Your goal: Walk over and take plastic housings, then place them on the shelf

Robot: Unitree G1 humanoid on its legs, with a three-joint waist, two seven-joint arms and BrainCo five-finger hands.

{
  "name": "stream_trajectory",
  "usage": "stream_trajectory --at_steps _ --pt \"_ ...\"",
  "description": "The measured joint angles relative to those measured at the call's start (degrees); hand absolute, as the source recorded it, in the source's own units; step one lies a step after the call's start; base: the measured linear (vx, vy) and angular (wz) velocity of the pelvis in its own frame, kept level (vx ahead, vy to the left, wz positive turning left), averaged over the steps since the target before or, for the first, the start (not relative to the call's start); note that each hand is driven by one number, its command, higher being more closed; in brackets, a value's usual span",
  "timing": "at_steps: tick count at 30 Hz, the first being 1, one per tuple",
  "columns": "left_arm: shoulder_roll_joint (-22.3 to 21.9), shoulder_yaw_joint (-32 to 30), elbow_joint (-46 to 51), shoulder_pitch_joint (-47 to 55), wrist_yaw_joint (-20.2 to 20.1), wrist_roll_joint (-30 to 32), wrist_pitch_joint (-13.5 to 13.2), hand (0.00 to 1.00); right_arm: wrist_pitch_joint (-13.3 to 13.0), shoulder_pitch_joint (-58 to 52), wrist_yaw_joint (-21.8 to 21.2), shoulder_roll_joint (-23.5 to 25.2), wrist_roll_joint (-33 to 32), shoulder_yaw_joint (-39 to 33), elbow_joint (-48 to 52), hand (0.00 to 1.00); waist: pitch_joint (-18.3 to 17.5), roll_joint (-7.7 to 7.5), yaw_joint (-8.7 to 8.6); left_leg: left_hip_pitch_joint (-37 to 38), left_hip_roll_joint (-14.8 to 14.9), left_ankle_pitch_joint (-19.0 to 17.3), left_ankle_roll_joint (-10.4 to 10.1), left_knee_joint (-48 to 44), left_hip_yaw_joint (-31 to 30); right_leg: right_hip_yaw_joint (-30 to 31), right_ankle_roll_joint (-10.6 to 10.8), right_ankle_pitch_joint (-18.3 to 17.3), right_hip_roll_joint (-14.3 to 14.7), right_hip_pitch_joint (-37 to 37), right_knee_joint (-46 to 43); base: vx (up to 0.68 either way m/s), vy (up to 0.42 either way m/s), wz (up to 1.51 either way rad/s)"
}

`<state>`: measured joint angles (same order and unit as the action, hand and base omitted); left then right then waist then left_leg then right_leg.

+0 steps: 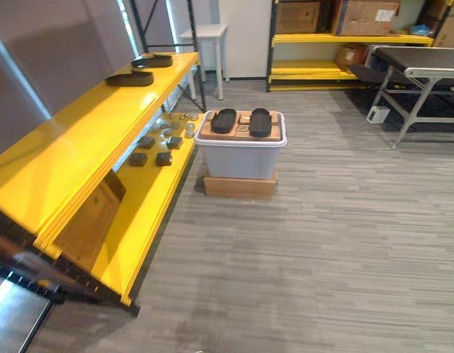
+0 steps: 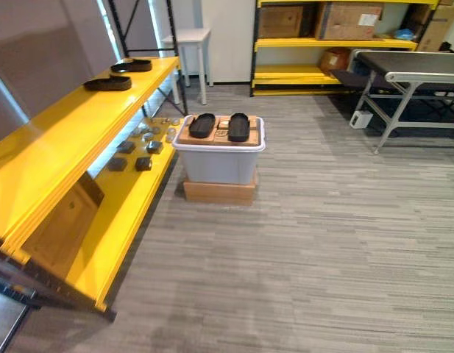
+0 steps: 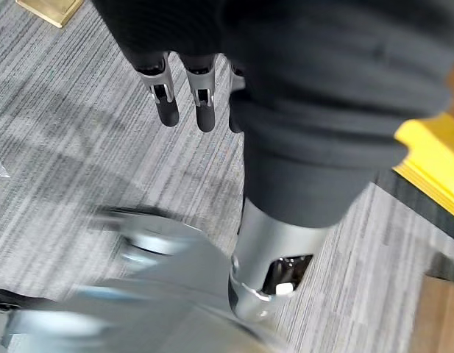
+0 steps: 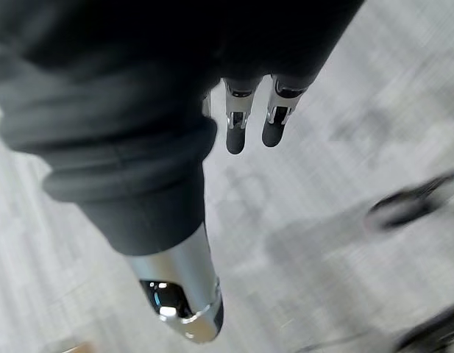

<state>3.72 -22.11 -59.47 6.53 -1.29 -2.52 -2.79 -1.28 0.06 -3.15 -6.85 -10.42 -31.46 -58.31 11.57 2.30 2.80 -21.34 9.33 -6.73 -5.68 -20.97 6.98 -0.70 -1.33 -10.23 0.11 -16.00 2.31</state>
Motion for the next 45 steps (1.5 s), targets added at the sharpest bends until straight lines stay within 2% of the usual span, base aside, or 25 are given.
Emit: stream_trajectory --at_steps 1,3,4,6,8,10,12,14,15,16,19,21,23,25,27,29,30,31,33,35,37,41,42,43,45 --pt "0.45 0.04 -0.13 1.32 -0.29 -0.04 0.1 0.0 0.01 -0.82 -0.11 0.48 0.0 0.1 -0.49 0.0 -2.88 -1.59 0.26 0.0 -4.42 1.59 3.01 -3.63 -2.37 1.43 2.53 -4.19 -3.5 0.26 -5.24 0.86 0.279 -0.46" --pt "0.38 0.0 -0.25 0.93 -0.19 -0.03 0.12 0.0 0.03 -0.23 -0.11 0.51 0.02 0.04 -1.48 0.0 -2.73 -2.84 -0.33 1.97 -5.5 0.62 5.42 -3.93 -2.14 1.63 3.64 -4.83 -4.76 3.15 -14.2 0.74 0.245 -0.15" --pt "1.02 0.3 -0.31 0.64 -0.24 -0.02 0.14 0.0 0.05 -0.15 -0.04 1.11 0.12 0.07 -1.98 0.0 -2.43 -3.31 -0.49 5.63 -6.54 0.3 5.58 -2.78 -2.21 1.5 6.46 -3.01 -5.52 7.76 -27.97 0.59 0.212 -0.05" --pt "2.66 2.94 -0.36 0.46 -0.26 -0.05 0.38 0.0 0.02 -0.81 -0.05 2.41 0.28 0.18 -2.85 0.0 -1.67 -4.31 -1.28 15.53 -7.38 -1.45 7.88 2.01 -3.52 1.18 11.99 8.37 -6.4 15.17 -50.16 0.72 0.199 0.12" --pt "3.46 5.82 -0.44 -0.3 -0.25 -0.15 0.41 0.0 0.02 -1.81 -0.15 2.41 0.27 1.2 -3.74 0.0 -1.6 -4.14 -1.92 23.28 -6.93 -1.84 8.6 6.45 -4.86 -1.64 7.06 0.44 -6.22 19.62 -55.32 0.69 0.097 0.35" --pt "3.9 6.41 -0.51 -2.59 -0.4 -0.77 0.38 0.0 0.01 -2.5 -0.31 2.55 0.29 3.74 -3.55 0.0 -1.58 -3.8 -2.49 29.69 -4.91 -1.85 8.63 10.39 -5.6 -6.38 4.72 -3.29 -5.0 25.23 -47.69 0.63 -0.02 0.37" --pt "3.87 6.91 -0.49 -4.58 -0.4 -0.77 0.25 0.0 0.0 -2.92 -0.23 2.68 0.28 4.64 -3.32 0.0 -1.61 -3.78 -3.92 32.1 -3.17 -1.94 8.72 12.04 -6.93 -9.18 4.34 -2.53 -4.27 29.39 -33.13 0.65 -0.159 0.66" --pt "2.93 6.6 -0.23 -5.94 -0.38 -0.76 -0.05 0.0 0.01 -3.8 0.11 2.69 0.28 4.52 -3.26 0.0 -1.66 -3.85 -4.86 35.86 -2.28 -3.52 8.79 14.98 -7.77 -9.32 4.57 3.47 -4.81 32.22 -16.49 0.79 -0.296 0.56" --pt "2.28 5.65 -0.36 -6.02 -0.34 -0.73 -0.04 0.0 0.02 -4.88 0.27 2.77 0.29 4.51 -3.27 0.0 -1.88 -4.24 -4.93 39.15 -1.84 -5.44 8.47 15.71 -8.15 -9.29 5.24 10.42 -5.48 33.17 -11.38 0.94 -0.405 0.28" --pt "0.82 4.94 -0.59 -5.25 -0.32 -0.72 0.06 0.0 0.04 -5.63 0.25 2.84 0.64 4.17 -3.34 0.0 -2.36 -2.85 -5.28 41.02 -0.55 -5.83 7.67 14.78 -8.61 -9.82 1.73 15.38 -4.54 33.3 -15.84 0.79 -0.339 0.19" --pt "-2.64 2.31 -0.4 -4.7 -0.43 -0.71 0.0 0.0 0.06 -5.56 0.15 3.44 1.75 2.16 -3.1 0.0 -3.0 -0.4 -5.38 38.32 2.29 -2.42 3.17 3.39 -9.67 -11.14 -0.7 6.21 -2.51 32.71 -23.97 0.75 -0.297 0.08" --pt "-4.6 -1.42 -0.06 -3.92 -0.69 -0.76 0.02 0.0 0.11 -6.74 -0.16 4.11 1.78 2.46 -1.59 0.0 -2.32 0.82 -5.28 27.89 3.57 4.12 -5.34 -24.46 -14.53 -12.97 -2.18 1.88 0.32 24.59 -21.88 0.61 -0.211 0.28" --pt "-4.48 -2.5 1.16 -1.89 -0.79 -0.91 0.1 0.0 0.17 -6.77 -0.09 4.32 1.76 2.41 -1.01 0.0 -1.66 0.7 -4.47 18.86 3.81 2.37 -7.35 -43.28 -12.57 -12.97 -3.1 0.79 2.19 16.58 -17.14 0.55 -0.128 0.06" --pt "-2.85 -3.55 2.16 -0.85 -0.71 -1.88 0.15 0.0 0.17 -6.18 0.02 4.41 1.73 2.29 -0.97 0.0 -1.51 0.04 -2.43 10.97 3.8 -0.78 -4.81 -45.35 -6.08 -10.99 -3.2 0.72 2.53 9.2 -11.22 0.55 -0.083 -0.38" --pt "-2.67 -3.73 2.02 1.26 -0.78 -2.05 0.16 0.0 0.18 -3.83 0.29 3.87 1.72 1.7 -1.24 0.0 -1.3 0.09 -1.38 6.95 2.59 -5.07 -2.18 -33.71 -1.42 -8.35 -2.37 0.84 1.15 4.43 -7.54 0.51 0.033 -0.75" --pt "-3.13 -3.56 2.0 3.0 -0.8 -2.61 0.26 0.0 0.12 -1.94 0.33 4.0 1.73 -0.5 -1.08 0.0 -1.19 -0.11 -0.89 6.25 -0.27 -4.29 -1.02 -11.62 -0.84 -6.44 -0.27 -0.2 -1.2 1.56 -4.89 0.52 0.152 -0.71" --pt "-3.43 -3.23 1.65 3.91 -0.73 -2.92 0.32 0.0 0.05 -1.87 0.55 3.64 1.74 -0.51 -0.94 0.0 -1.51 -0.04 -0.25 6.76 -1.6 1.74 2.03 -2.82 -0.94 -5.12 1.18 -1.66 -1.99 -0.36 -3.54 0.52 0.221 -0.57" --pt "-2.6 -3.09 0.72 4.49 -0.64 -3.01 0.34 0.0 0.07 -1.98 1.01 4.11 1.74 0.24 -0.95 0.0 -2.75 -1.74 0.06 7.33 -3.92 0.35 1.69 -3.32 -0.96 -4.23 2.18 -2.42 -4.35 -0.71 -4.34 0.54 0.214 -0.33" --pt "-1.57 -1.4 0.02 3.88 -0.62 -3.06 0.27 0.0 0.07 -1.76 1.46 3.94 1.74 0.29 -0.93 0.0 -2.78 -1.95 -0.96 8.56 -4.5 -1.31 3.44 -3.87 -1.63 -4.01 2.24 -2.41 -5.03 2.33 -13.21 0.57 0.194 0.05" --pt "-0.26 0.89 -0.19 3.67 -0.4 -3.07 0.3 0.0 0.07 -1.7 2.23 4.02 1.76 3.19 -0.1 0.0 -2.31 -2.26 -0.51 13.13 -4.29 -2.14 3.72 -1.84 -1.85 -2.04 4.82 -0.5 -5.29 9.2 -31.98 0.57 0.193 -0.04" --pt "2.16 5.4 -0.08 1.89 -0.24 -3.37 0.7 0.0 0.05 -2.85 3.28 4.09 3.22 9.68 6.12 0.0 -1.43 -2.67 -1.1 19.91 -4.04 -2.95 3.89 3.22 -3.05 -2.12 6.54 -4.43 -5.75 16.58 -44.29 0.56 0.074 0.26" --pt "2.62 7.93 3.03 -1.4 0.32 -7.15 -0.39 0.0 -0.11 -4.33 5.47 4.08 9.17 16.91 21.2 0.0 -1.42 -2.62 -2.06 23.91 -2.91 -3.0 3.65 7.48 -5.6 0.27 6.07 -4.62 -4.23 24.74 -29.65 0.42 -0.098 0.53" --pt "2.46 8.09 4.52 -1.72 0.88 -7.55 -0.93 0.0 -0.12 -5.2 6.44 4.16 11.59 17.54 25.68 0.0 -1.62 -3.74 -2.04 23.83 -4.27 -3.81 2.22 7.37 -6.87 3.35 6.07 2.13 -4.41 25.21 -19.03 0.31 -0.153 0.68" --pt "1.89 7.97 4.85 -2.12 1.03 -7.58 -1.26 0.0 -0.32 -5.69 6.85 3.99 12.44 17.6 27.14 0.0 -1.26 -4.0 -2.32 24.16 -4.38 -4.6 1.05 7.1 -8.17 3.13 5.64 6.5 -4.61 25.15 -18.95 0.39 -0.208 0.65" --pt "-0.91 7.98 4.54 -1.32 1.65 -8.74 -1.36 0.0 -0.37 -4.56 8.97 2.64 16.11 19.24 31.19 0.0 -0.89 -1.56 -1.27 22.81 -1.85 -4.79 0.67 6.85 -9.17 1.79 5.32 6.47 -2.64 24.87 -17.89 0.35 -0.185 0.18"
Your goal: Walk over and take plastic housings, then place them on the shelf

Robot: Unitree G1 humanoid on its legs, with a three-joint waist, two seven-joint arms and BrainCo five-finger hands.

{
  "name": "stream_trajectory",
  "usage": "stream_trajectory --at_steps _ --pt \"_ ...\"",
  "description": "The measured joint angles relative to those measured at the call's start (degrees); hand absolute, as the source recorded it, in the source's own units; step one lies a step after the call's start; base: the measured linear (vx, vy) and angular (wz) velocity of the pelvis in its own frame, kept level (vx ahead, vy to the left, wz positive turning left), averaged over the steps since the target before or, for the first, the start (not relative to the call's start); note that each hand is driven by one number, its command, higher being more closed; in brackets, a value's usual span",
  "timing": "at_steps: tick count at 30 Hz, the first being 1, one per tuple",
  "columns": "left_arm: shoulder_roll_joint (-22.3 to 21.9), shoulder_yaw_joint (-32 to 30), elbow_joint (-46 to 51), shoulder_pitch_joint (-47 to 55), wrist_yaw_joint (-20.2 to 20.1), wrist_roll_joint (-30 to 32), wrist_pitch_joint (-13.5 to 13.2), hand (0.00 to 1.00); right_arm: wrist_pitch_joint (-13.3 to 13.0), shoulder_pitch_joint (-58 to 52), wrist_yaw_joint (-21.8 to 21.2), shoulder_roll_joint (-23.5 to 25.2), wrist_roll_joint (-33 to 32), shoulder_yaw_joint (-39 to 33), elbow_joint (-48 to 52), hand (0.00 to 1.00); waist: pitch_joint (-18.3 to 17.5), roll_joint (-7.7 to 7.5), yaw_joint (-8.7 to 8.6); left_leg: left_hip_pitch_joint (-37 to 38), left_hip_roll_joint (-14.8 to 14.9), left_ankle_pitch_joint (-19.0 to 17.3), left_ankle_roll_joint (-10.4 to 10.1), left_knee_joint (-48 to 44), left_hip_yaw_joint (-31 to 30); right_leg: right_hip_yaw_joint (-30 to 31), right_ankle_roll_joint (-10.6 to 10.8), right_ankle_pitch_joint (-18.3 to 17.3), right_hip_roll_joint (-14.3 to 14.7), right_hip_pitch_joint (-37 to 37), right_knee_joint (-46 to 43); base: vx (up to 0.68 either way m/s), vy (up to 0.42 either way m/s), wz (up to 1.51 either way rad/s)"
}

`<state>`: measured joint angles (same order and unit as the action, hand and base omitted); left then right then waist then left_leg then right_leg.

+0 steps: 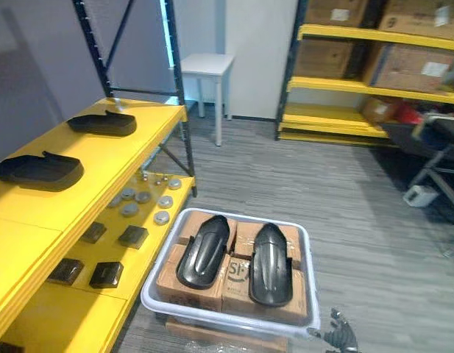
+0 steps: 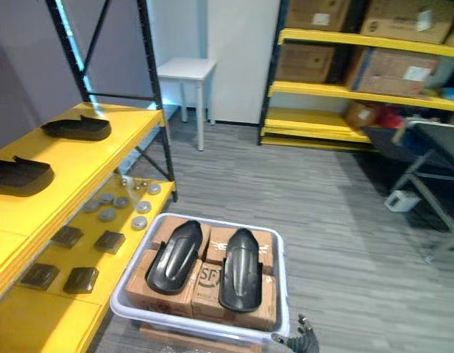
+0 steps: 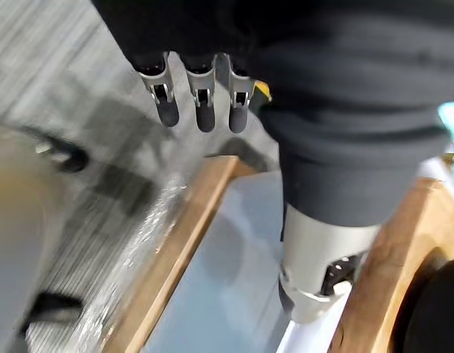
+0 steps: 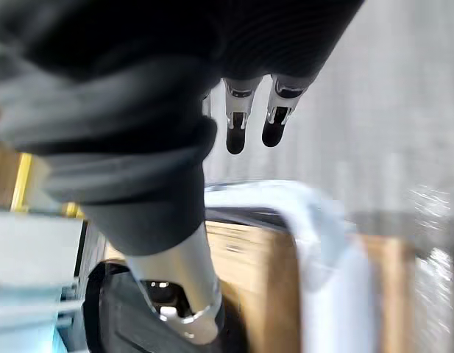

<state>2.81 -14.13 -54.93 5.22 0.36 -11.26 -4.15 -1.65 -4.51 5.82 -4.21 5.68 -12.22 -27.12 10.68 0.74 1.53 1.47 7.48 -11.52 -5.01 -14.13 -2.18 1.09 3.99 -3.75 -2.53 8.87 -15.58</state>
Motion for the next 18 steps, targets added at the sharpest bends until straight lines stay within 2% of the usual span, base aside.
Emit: stream_trajectory --at_steps 2,5,7,12,15,16,18 --pt "-1.54 -0.25 -0.19 0.2 0.71 -1.11 -0.29 0.0 -0.16 1.51 1.5 0.11 2.33 0.97 5.6 0.0 1.77 0.95 0.03 -1.64 0.78 0.21 0.04 -0.06 -1.03 -0.53 -0.55 0.33 0.94 0.39 1.93 0.24 -0.133 0.01" --pt "-1.81 -0.1 -0.01 -0.59 1.13 -1.17 -1.25 0.0 -0.47 3.25 4.17 0.87 4.15 1.15 10.41 0.0 3.32 1.11 0.22 -4.69 0.71 0.34 -0.25 -0.35 -2.9 -2.03 -0.98 0.62 0.74 2.04 3.39 0.11 -0.05 0.18" --pt "-1.72 -0.04 -0.03 -1.96 2.07 -1.14 -1.77 0.0 -0.76 7.23 6.94 1.3 4.17 1.13 12.56 0.0 6.1 1.09 0.53 -6.47 -0.28 0.34 -0.28 -1.25 -3.59 -3.29 -0.94 0.69 -0.31 2.28 4.45 0.04 0.042 0.32" --pt "-1.62 2.06 0.38 -4.97 3.29 -2.1 -2.04 0.0 -0.74 17.74 13.0 1.49 4.47 1.6 12.96 0.0 9.65 1.47 2.84 -10.83 -2.65 0.34 -0.27 -4.38 -5.12 -3.73 -0.44 2.93 -2.34 3.2 7.38 -0.02 0.094 0.16" --pt "-1.07 4.08 0.58 -6.11 4.32 -3.34 -2.09 0.0 0.04 22.69 16.63 1.36 6.21 1.18 12.83 0.0 11.49 2.0 2.96 -12.29 -3.92 0.32 -0.26 -5.31 -6.17 -4.56 -0.02 3.96 -3.57 3.35 8.37 -0.01 0.103 0.18" --pt "-0.61 5.28 0.61 -6.73 4.62 -4.12 -2.08 0.0 1.31 24.58 18.71 1.07 6.42 0.9 11.82 0.0 12.52 2.11 3.07 -12.44 -4.41 0.32 -0.25 -5.45 -6.64 -4.85 0.08 4.28 -4.01 3.33 8.39 0.0 0.117 0.13" --pt "-0.11 6.76 0.57 -6.99 4.96 -4.82 -2.09 0.0 2.32 26.06 19.86 0.43 6.56 0.87 9.65 0.0 12.75 2.17 3.07 -13.06 -4.68 0.31 -0.24 -5.76 -6.94 -4.87 0.08 4.73 -4.23 3.69 8.49 0.01 0.087 0.06"
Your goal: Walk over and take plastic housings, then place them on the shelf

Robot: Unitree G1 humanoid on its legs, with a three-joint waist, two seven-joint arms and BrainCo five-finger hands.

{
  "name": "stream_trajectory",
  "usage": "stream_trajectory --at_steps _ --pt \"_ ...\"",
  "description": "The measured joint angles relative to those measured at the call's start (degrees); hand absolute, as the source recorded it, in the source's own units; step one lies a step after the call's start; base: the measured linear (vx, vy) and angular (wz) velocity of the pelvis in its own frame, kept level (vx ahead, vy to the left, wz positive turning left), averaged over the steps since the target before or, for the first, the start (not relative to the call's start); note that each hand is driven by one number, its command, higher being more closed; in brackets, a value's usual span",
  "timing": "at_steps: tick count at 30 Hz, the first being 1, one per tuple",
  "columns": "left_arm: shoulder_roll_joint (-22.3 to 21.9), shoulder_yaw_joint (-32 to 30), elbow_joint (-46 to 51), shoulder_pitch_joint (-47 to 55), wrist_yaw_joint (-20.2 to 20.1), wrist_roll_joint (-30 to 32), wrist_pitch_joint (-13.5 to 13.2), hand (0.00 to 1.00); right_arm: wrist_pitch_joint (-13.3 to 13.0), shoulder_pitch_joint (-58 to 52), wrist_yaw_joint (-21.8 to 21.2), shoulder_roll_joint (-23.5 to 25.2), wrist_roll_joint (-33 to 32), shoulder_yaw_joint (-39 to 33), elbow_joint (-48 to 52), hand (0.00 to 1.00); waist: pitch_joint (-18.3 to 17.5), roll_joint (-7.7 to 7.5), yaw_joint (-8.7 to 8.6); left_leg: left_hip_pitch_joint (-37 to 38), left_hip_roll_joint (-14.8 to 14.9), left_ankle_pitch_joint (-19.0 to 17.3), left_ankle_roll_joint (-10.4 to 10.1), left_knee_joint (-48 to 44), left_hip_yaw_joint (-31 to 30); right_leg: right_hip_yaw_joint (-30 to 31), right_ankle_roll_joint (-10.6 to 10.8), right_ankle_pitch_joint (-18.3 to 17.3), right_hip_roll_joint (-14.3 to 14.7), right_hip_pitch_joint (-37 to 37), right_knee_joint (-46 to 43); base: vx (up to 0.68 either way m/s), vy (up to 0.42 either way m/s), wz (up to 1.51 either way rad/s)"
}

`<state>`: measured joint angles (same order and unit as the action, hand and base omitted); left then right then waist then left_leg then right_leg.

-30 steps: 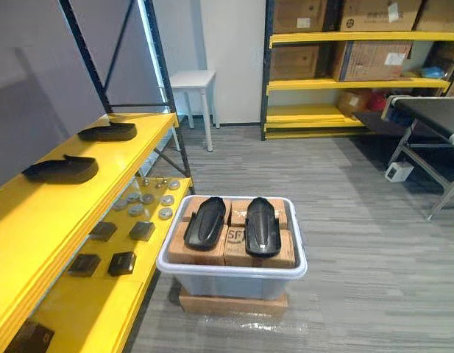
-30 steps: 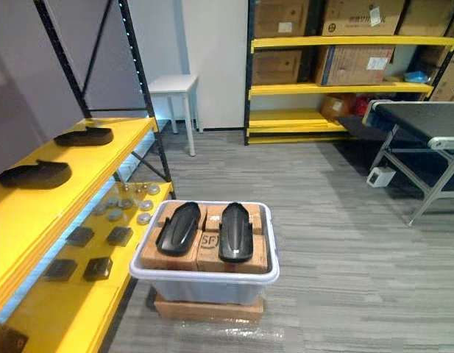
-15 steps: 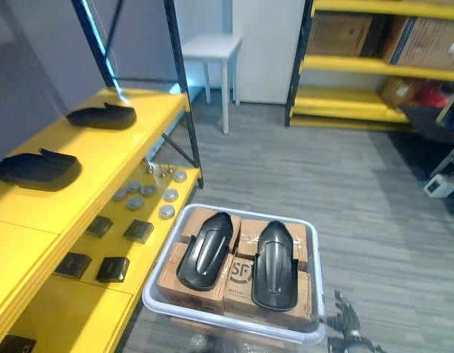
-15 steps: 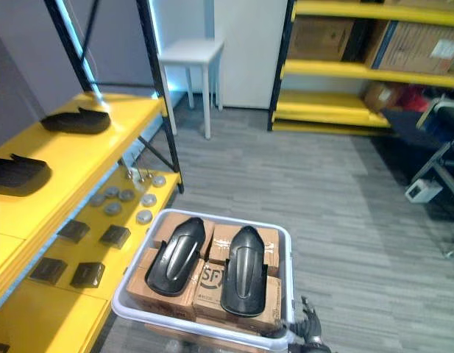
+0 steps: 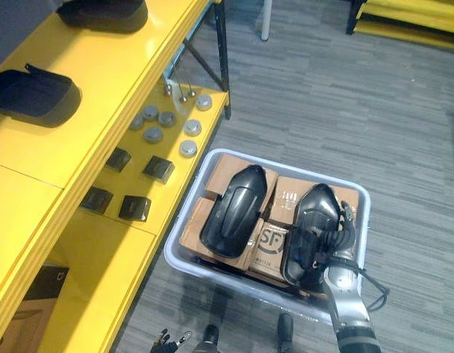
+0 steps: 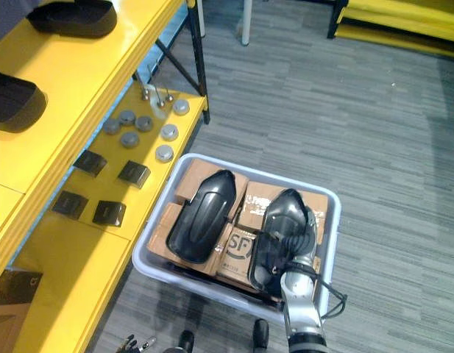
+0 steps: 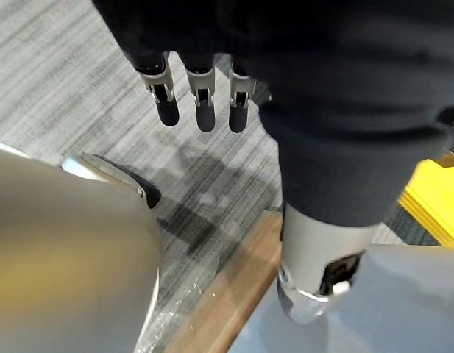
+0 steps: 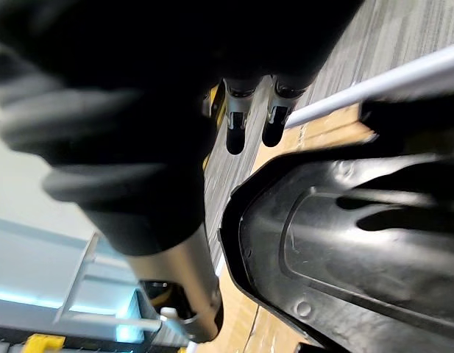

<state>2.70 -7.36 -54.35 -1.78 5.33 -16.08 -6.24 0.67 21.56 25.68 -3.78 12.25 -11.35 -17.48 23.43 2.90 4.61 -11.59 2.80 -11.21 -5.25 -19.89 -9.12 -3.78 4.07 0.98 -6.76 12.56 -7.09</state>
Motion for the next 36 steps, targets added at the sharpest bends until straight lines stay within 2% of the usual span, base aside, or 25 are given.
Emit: stream_trajectory --at_steps 1,2,3,4,5,6,8,10,13,17,24,28,36 --pt "0.31 0.67 -0.03 -0.2 0.23 -0.66 0.0 0.0 0.79 1.2 0.59 -0.45 0.17 -0.3 -1.77 0.0 0.03 0.01 0.03 -0.75 -0.21 0.0 0.01 -0.38 -0.1 0.02 0.01 0.34 -0.15 0.5 0.03 0.04 0.234 -0.1" --pt "0.33 3.5 -1.19 -2.53 1.99 -3.62 -0.34 0.0 5.21 7.48 2.95 -3.03 1.99 -3.27 -9.21 0.0 1.38 1.2 0.78 -4.94 -1.38 -0.12 0.15 -5.84 -0.1 0.26 -0.36 2.45 -0.75 2.38 0.11 0.05 0.249 -0.15" --pt "0.6 4.18 -1.36 -2.85 2.22 -4.55 -0.73 0.0 6.2 8.36 3.57 -3.08 3.33 -3.25 -10.14 0.0 1.45 1.19 0.93 -6.62 -1.93 -0.11 0.14 -8.99 -0.11 0.39 -0.49 2.59 -1.05 2.58 0.11 0.05 0.248 -0.15" --pt "0.61 4.26 -1.36 -2.99 2.28 -4.98 -0.95 0.0 6.62 8.6 3.86 -3.12 4.12 -3.38 -10.43 0.0 1.51 1.26 0.99 -7.84 -2.29 -0.1 0.13 -11.56 -0.1 0.63 -0.5 2.61 -1.42 2.56 0.1 0.02 0.115 -0.08" --pt "0.65 4.15 -1.42 -3.61 2.42 -5.23 -1.45 0.0 7.17 9.45 4.47 -2.98 4.19 -3.87 -10.82 0.0 1.99 1.1 1.27 -10.64 -2.56 -2.18 0.14 -13.85 -0.38 1.86 -0.5 2.61 -1.99 2.64 0.09 -0.02 0.138 -0.14" --pt "0.69 4.71 -1.98 -3.62 2.74 -5.18 -1.49 0.0 7.28 10.63 5.2 -3.41 4.49 -4.35 -11.4 0.0 1.87 2.23 1.06 -9.56 -1.33 -1.06 2.08 -4.53 -0.58 1.52 -0.39 2.58 -1.03 3.4 0.06 -0.03 0.159 -0.21" --pt "0.6 5.35 -2.66 -4.93 3.23 -5.33 -1.47 0.0 7.35 11.08 6.22 -4.33 6.26 -4.6 -11.48 0.0 2.78 1.76 1.26 -9.61 -2.24 -0.91 3.12 -3.33 -0.57 1.59 -0.1 2.44 -1.72 4.47 -0.13 -0.04 0.17 -0.01" --pt "1.39 7.12 -3.13 -5.15 3.99 -5.8 -1.83 0.0 8.41 11.38 9.38 -4.54 8.85 -5.79 -12.7 0.0 2.97 1.88 2.19 -9.99 -3.28 -0.9 3.15 -4.51 -0.43 1.59 0.0 2.37 -2.66 4.34 -0.32 -0.04 0.164 0.08" --pt "2.59 9.07 -3.59 -5.14 4.48 -6.28 -1.92 0.0 8.44 12.01 10.92 -4.59 8.83 -5.8 -13.4 0.0 3.01 1.84 2.26 -10.16 -3.45 -0.9 3.15 -4.52 -0.54 1.46 0.02 2.37 -2.76 4.34 -0.27 -0.03 0.059 0.02" --pt "2.96 9.17 -3.62 -5.15 4.41 -6.29 -2.02 0.0 7.47 12.07 10.1 -4.78 8.4 -5.29 -13.46 0.0 3.01 1.84 2.03 -10.13 -2.66 -0.85 3.07 -4.09 -0.59 1.34 0.1 2.35 -2.07 4.42 -0.09 -0.05 -0.028 -0.02" --pt "3.96 11.13 -3.57 -4.98 3.4 -5.04 -2.13 0.0 1.02 8.79 6.96 -8.35 7.61 -1.08 -9.32 0.0 3.05 1.78 1.12 -8.82 -2.07 0.78 2.31 -1.53 -0.74 1.29 0.75 2.79 -1.73 3.93 0.71 -0.07 -0.047 -0.01" --pt "4.11 11.1 -3.55 -4.82 3.06 -4.26 -2.1 0.0 -0.72 6.45 6.98 -9.66 7.98 -0.94 -2.26 0.0 3.09 1.71 0.58 -8.25 -1.98 1.44 2.12 -1.04 -1.03 1.32 1.12 3.09 -1.6 3.11 1.67 -0.08 -0.042 0.02" --pt "4.53 11.01 -2.84 -3.96 3.01 -2.68 -2.04 0.0 -1.41 4.86 7.9 -9.86 8.53 -1.65 0.95 0.0 3.16 1.62 -0.8 -7.96 -1.74 2.73 1.37 0.19 -0.9 1.65 1.48 3.81 -1.05 2.52 3.4 -0.09 -0.04 -0.03"
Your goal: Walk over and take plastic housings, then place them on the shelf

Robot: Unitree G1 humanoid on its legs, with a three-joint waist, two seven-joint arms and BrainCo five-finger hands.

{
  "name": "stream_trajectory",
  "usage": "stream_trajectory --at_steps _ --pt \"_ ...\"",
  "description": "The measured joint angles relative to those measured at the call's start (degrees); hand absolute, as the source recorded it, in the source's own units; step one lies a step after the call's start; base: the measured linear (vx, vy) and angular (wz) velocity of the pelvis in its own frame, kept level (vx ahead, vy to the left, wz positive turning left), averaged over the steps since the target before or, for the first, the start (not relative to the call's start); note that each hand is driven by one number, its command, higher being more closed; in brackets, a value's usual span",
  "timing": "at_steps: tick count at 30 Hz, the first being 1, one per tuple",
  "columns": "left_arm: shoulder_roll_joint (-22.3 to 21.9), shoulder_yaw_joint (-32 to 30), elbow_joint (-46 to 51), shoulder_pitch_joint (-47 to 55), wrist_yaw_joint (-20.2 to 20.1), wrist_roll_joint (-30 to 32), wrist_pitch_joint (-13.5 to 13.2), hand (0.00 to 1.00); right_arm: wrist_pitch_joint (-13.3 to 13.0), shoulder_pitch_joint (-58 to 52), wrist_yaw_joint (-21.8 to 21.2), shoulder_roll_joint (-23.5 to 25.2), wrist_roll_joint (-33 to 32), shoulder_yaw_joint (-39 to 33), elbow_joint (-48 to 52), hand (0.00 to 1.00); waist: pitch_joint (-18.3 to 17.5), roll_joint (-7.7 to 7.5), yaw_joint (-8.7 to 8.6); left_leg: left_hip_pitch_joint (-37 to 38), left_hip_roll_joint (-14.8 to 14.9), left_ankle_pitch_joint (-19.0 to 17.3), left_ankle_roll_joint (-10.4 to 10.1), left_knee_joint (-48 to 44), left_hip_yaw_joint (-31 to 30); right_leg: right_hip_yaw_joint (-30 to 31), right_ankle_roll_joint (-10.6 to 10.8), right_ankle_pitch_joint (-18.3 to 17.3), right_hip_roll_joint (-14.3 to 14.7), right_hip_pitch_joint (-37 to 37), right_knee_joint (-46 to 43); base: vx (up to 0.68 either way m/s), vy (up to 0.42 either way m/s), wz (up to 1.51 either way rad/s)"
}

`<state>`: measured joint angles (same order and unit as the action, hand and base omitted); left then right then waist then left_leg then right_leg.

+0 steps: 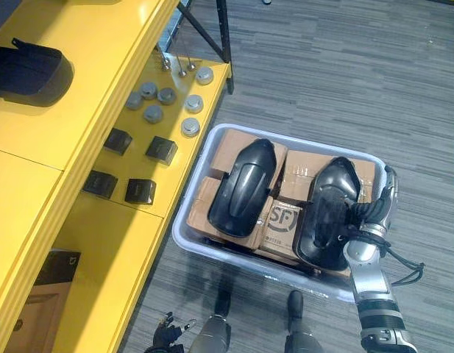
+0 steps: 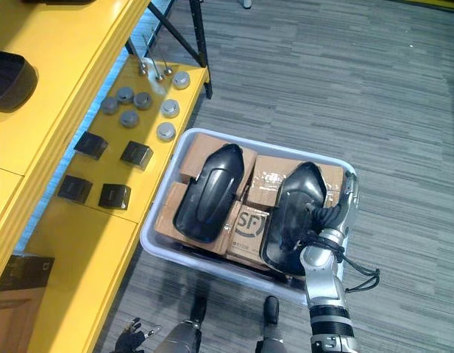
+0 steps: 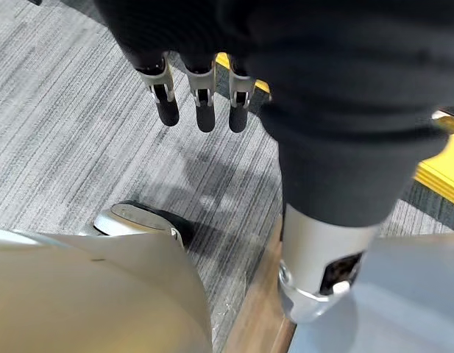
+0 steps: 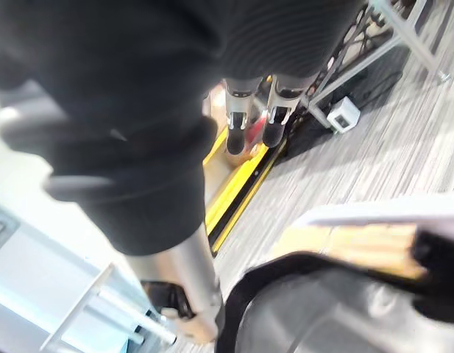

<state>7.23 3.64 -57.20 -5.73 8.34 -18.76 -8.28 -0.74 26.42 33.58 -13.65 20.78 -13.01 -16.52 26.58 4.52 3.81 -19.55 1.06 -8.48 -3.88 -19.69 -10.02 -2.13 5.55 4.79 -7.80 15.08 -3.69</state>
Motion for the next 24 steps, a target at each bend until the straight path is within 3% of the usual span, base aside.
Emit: stream_trajectory --at_steps 3,8,11,12,16,21,24 --pt "0.2 0.0 0.06 -0.11 0.07 -0.1 -0.05 0.0 0.17 1.18 1.16 -0.09 -0.13 -2.1 -2.55 0.0 0.03 0.0 -0.18 -1.74 0.34 0.47 -0.46 -0.05 -0.04 0.12 -0.09 0.56 0.41 1.68 0.19 -0.06 -0.035 -0.03" --pt "0.4 0.09 -0.23 -0.22 0.7 -1.54 -0.5 0.0 4.45 7.65 1.7 -2.75 -4.74 -4.94 -18.0 0.0 0.25 0.08 0.0 -4.51 0.74 0.91 -0.68 -0.59 -0.02 0.24 -0.26 1.49 0.88 4.33 0.39 -0.01 -0.007 0.0" --pt "0.35 0.12 -0.35 -0.28 0.99 -2.55 -0.51 0.0 4.57 11.09 1.01 -4.6 -6.28 -4.87 -24.25 0.0 0.31 0.12 0.07 -5.61 0.6 0.95 -0.61 -0.8 0.01 0.43 -0.2 1.77 0.8 5.39 0.42 0.0 0.0 0.0" --pt "0.37 0.12 -0.59 -0.35 1.06 -2.59 -0.51 0.0 4.57 12.24 0.49 -5.15 -7.27 -4.92 -27.01 1.0 0.31 0.12 0.23 -5.84 0.59 0.96 -0.59 -0.82 0.02 0.46 -0.23 1.85 0.8 5.63 0.42 0.0 0.0 0.0" --pt "0.52 0.11 -3.2 -1.31 1.23 -3.67 -0.46 0.0 3.59 16.44 -3.5 -7.96 -10.13 -4.42 -35.4 1.0 0.32 0.13 0.39 -6.46 0.5 0.96 -0.58 -1.14 -0.2 0.29 -0.34 2.27 0.79 5.98 0.42 0.0 0.001 0.01" --pt "0.58 0.08 -3.99 -1.51 0.93 -3.66 -0.45 0.0 3.1 18.54 -9.0 -13.53 -11.54 -1.87 -40.48 1.0 0.32 0.15 0.38 -6.66 0.43 1.2 -0.52 -1.11 -0.62 0.12 -0.34 2.29 0.8 5.98 0.42 -0.01 -0.008 0.02" --pt "0.69 0.08 -4.39 -1.51 0.85 -3.65 -0.36 0.0 3.07 18.82 -10.16 -14.38 -11.54 0.03 -40.82 1.0 0.33 0.15 0.05 -6.07 0.8 1.4 -0.77 -1.1 -0.63 0.14 -0.35 2.29 1.15 5.51 0.42 0.0 -0.026 -0.02"
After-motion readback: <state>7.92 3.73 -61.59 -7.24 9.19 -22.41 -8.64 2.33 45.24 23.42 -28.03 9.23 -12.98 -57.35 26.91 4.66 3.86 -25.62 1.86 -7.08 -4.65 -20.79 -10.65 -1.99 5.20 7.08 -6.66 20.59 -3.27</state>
